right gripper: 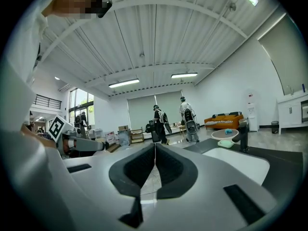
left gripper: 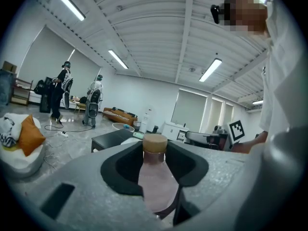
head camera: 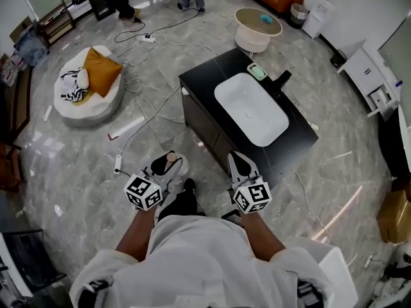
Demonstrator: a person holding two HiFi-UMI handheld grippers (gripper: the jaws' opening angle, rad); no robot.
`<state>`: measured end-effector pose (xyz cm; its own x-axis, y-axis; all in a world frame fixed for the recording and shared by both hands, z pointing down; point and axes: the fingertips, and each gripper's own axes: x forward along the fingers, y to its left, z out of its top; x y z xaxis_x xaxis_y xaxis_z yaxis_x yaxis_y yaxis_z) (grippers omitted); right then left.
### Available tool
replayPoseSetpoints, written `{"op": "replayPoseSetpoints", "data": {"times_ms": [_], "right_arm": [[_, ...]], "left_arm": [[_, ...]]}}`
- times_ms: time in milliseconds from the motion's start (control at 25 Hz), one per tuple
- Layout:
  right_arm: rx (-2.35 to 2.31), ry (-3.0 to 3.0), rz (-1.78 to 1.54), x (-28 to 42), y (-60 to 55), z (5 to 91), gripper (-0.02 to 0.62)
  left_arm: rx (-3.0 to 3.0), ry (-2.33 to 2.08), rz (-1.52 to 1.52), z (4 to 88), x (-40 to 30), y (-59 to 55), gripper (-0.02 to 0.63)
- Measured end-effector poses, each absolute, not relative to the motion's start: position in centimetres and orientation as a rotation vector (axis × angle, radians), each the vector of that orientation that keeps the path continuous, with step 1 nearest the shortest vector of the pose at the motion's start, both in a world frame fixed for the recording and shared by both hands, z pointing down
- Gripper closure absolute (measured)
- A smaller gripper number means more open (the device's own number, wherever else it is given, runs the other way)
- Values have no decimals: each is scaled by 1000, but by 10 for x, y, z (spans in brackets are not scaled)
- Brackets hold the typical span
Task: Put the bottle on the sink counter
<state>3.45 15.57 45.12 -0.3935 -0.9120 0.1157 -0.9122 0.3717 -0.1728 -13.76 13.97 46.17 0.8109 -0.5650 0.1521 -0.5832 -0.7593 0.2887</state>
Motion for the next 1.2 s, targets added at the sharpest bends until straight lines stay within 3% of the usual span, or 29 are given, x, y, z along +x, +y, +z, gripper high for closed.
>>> {"op": "replayPoseSetpoints", "data": {"times_ms": [640, 1200], "right_arm": [[1817, -2522, 270, 21, -9, 439, 580], [1963, -2416, 327, 77, -82, 454, 580]], "left_arm": [[2763, -711, 26, 448, -138, -37, 456], [2783, -589, 41, 452, -87, -145, 456]]}}
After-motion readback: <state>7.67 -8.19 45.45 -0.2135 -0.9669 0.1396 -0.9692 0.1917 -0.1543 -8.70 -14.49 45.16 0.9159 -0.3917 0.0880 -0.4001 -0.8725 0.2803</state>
